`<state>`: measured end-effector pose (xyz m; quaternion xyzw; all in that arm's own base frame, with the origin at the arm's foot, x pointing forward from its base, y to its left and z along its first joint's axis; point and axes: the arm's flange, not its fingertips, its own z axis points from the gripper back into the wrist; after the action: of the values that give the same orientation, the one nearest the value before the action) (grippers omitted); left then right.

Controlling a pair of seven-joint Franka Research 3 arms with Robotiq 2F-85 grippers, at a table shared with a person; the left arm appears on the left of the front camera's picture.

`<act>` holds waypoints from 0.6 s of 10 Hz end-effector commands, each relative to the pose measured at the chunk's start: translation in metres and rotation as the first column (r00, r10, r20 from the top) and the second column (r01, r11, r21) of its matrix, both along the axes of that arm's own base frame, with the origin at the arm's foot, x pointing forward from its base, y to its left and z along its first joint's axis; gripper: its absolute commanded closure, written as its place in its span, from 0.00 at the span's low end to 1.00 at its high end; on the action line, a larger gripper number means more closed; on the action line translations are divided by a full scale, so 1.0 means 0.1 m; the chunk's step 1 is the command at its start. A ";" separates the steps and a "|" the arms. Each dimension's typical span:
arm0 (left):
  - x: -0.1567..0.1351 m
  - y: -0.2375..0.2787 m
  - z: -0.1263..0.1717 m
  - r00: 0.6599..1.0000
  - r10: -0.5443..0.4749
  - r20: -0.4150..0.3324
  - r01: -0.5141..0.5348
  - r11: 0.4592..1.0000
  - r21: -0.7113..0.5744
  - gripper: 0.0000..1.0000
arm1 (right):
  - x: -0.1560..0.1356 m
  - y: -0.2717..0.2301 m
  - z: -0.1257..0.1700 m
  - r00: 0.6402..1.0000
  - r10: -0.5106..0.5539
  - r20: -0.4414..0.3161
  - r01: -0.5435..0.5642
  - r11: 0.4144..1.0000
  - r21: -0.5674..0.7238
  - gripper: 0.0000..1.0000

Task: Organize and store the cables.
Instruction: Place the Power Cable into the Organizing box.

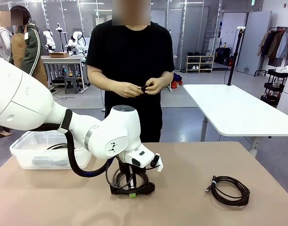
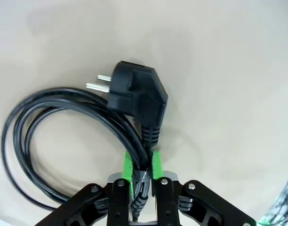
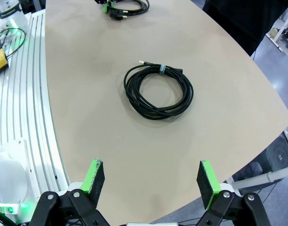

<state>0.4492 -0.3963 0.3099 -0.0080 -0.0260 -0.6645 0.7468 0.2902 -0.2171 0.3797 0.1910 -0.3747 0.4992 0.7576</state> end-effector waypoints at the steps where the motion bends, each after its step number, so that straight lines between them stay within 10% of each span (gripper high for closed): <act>1: -0.11 0.21 0.13 1.000 0.012 0.009 -0.012 1.000 -0.027 1.00 | 0.02 0.00 0.00 1.000 -0.013 0.000 0.013 1.000 0.011 0.00; 6: -0.36 0.58 1.04 0.999 -0.023 0.023 0.025 0.993 -0.119 1.00 | 0.02 0.00 0.00 1.000 -0.013 0.000 0.013 1.000 0.011 0.00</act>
<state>0.4286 -0.3571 0.3953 -0.0253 -0.0717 -0.6537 0.7530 0.2902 -0.2171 0.3796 0.1911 -0.3745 0.4991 0.7577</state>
